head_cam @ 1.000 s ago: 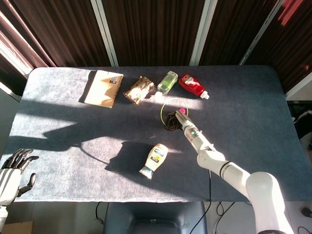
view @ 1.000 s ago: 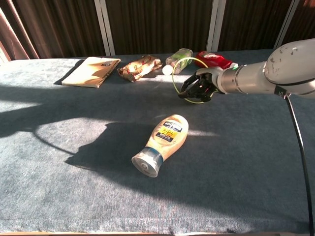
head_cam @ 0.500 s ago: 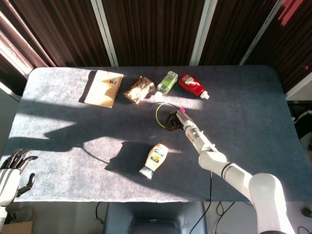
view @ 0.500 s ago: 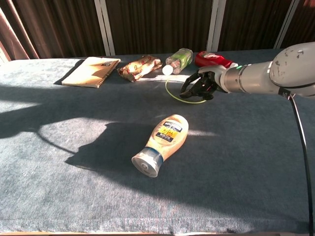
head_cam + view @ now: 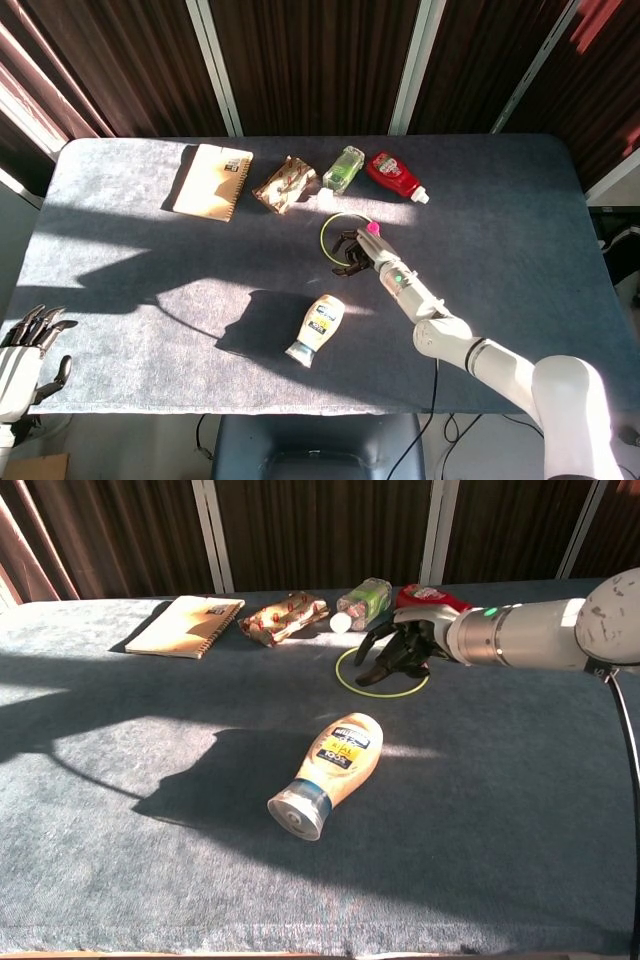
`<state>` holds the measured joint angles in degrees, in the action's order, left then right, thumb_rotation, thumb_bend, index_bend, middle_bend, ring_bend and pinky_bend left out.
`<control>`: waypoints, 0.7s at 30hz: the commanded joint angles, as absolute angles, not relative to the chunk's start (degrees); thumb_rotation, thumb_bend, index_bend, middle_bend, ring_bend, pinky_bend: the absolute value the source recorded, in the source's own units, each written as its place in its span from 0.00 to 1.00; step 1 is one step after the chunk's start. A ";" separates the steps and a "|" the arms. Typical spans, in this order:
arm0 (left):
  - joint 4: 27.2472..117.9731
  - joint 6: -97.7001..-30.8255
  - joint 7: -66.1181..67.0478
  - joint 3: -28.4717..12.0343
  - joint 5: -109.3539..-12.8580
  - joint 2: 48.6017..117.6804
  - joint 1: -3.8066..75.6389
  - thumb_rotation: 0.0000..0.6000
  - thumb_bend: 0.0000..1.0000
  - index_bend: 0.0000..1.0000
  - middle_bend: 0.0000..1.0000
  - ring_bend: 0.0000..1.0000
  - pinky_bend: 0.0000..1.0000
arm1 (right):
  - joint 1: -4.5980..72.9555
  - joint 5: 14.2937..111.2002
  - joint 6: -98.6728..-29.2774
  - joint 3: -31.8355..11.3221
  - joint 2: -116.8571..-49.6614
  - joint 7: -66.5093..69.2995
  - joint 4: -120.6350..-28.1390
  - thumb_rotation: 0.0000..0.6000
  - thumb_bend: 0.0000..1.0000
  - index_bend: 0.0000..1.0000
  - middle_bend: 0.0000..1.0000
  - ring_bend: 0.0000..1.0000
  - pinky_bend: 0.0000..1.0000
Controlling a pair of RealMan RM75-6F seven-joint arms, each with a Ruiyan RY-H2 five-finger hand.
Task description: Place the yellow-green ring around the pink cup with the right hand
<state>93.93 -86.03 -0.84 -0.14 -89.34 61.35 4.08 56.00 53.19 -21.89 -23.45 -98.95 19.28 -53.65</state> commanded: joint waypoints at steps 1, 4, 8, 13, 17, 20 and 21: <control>93.96 -86.00 -0.62 -0.12 -89.35 61.43 4.09 1.00 0.49 0.27 0.13 0.05 0.19 | 52.36 59.64 -29.19 -20.79 -93.35 15.46 -64.60 1.00 0.29 0.57 0.93 1.00 1.00; 94.01 -85.93 -0.31 -0.06 -89.44 61.49 4.12 1.00 0.49 0.27 0.13 0.05 0.19 | 49.68 64.23 -37.48 -18.16 -90.02 9.42 -71.71 1.00 0.29 0.58 0.93 1.00 1.00; 93.99 -85.90 -0.19 -0.11 -89.41 61.51 4.18 1.00 0.49 0.27 0.13 0.05 0.19 | 44.97 70.62 -52.64 -13.69 -86.73 -5.23 -79.04 1.00 0.29 0.62 0.93 1.00 1.00; 94.07 -85.79 -0.23 -0.31 -88.92 61.52 4.19 1.00 0.49 0.27 0.13 0.06 0.20 | 38.32 76.83 -67.81 -8.52 -83.14 -22.28 -85.17 1.00 0.28 0.65 0.93 1.00 0.99; 94.00 -85.61 -0.23 -0.48 -88.47 61.54 4.23 1.00 0.49 0.27 0.13 0.06 0.20 | 31.46 80.18 -77.45 -5.03 -79.99 -24.92 -90.27 1.00 0.22 0.64 0.93 1.00 0.96; 93.87 -85.45 -0.25 -0.72 -87.99 61.60 4.31 1.00 0.49 0.27 0.14 0.06 0.20 | 27.44 81.10 -80.51 -2.61 -76.42 -23.64 -93.71 1.00 0.21 0.60 0.89 0.98 0.92; 93.84 -85.37 -0.25 -0.75 -87.87 61.61 4.33 1.00 0.49 0.27 0.14 0.06 0.20 | 26.42 81.20 -81.04 -1.92 -75.30 -23.54 -94.61 1.00 0.20 0.58 0.87 0.97 0.91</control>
<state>93.86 -85.38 -0.25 -0.72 -87.89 61.60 4.32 31.10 78.50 -77.19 -5.61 -79.60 -23.18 -90.13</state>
